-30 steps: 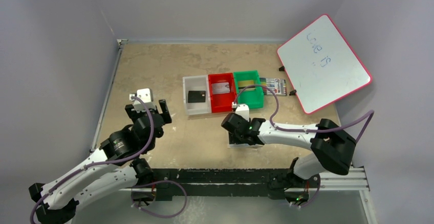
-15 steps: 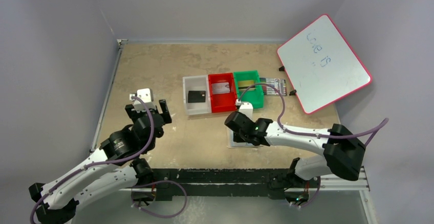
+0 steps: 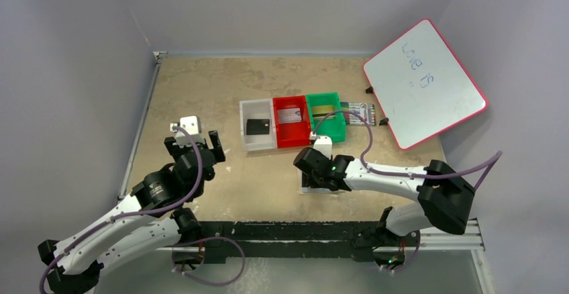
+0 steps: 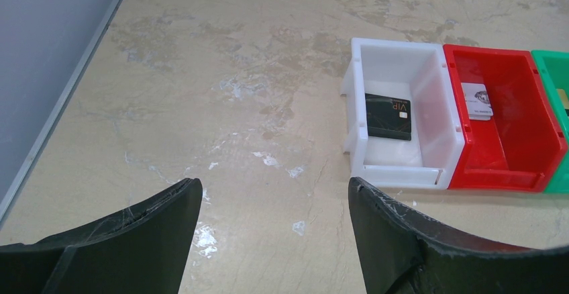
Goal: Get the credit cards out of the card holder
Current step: Remove the credit card from the card holder.
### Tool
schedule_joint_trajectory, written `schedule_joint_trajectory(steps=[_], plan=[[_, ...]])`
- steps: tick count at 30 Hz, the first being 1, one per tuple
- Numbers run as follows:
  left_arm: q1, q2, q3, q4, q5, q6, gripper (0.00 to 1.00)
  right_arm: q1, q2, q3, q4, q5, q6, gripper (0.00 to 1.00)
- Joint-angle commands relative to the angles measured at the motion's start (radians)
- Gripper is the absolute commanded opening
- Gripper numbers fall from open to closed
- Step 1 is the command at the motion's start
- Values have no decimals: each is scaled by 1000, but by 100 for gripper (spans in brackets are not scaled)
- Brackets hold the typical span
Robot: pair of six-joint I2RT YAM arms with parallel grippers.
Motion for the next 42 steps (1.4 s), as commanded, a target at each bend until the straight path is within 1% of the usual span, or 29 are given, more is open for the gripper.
schedule_joint_trajectory(steps=[1, 5, 10, 13, 16, 22, 25, 30, 33, 35, 37, 42], plan=[[3, 2, 39, 7, -9, -3, 80, -2, 54, 17, -19, 8, -4, 53], [3, 2, 39, 7, -9, -4, 80, -2, 95, 26, -34, 12, 0, 51], [3, 2, 40, 7, -9, -5, 80, -2, 93, 17, -17, 8, -3, 36], [3, 1, 39, 7, -10, -4, 80, -2, 91, 11, -15, 8, -2, 29], [3, 1, 39, 7, -9, -5, 80, -2, 92, 9, -22, 15, 3, 25], [3, 8, 40, 7, -8, -4, 80, -1, 88, 6, -17, 22, 12, 11], [2, 8, 41, 7, -10, -4, 80, -1, 86, 9, -16, 30, 17, 0], [3, 8, 40, 7, -10, -5, 80, -7, 62, 11, -9, 36, 29, 0], [3, 8, 41, 7, -8, -5, 80, -22, 14, -6, 30, 18, 30, 0], [3, 9, 40, 7, -10, -5, 80, -43, -31, -30, 86, -15, 17, 0], [3, 9, 40, 8, -8, -4, 80, -65, -79, -60, 171, -82, -18, 0], [2, 7, 32, 25, 20, -24, 80, -72, -162, -103, 333, -204, -68, 0]])
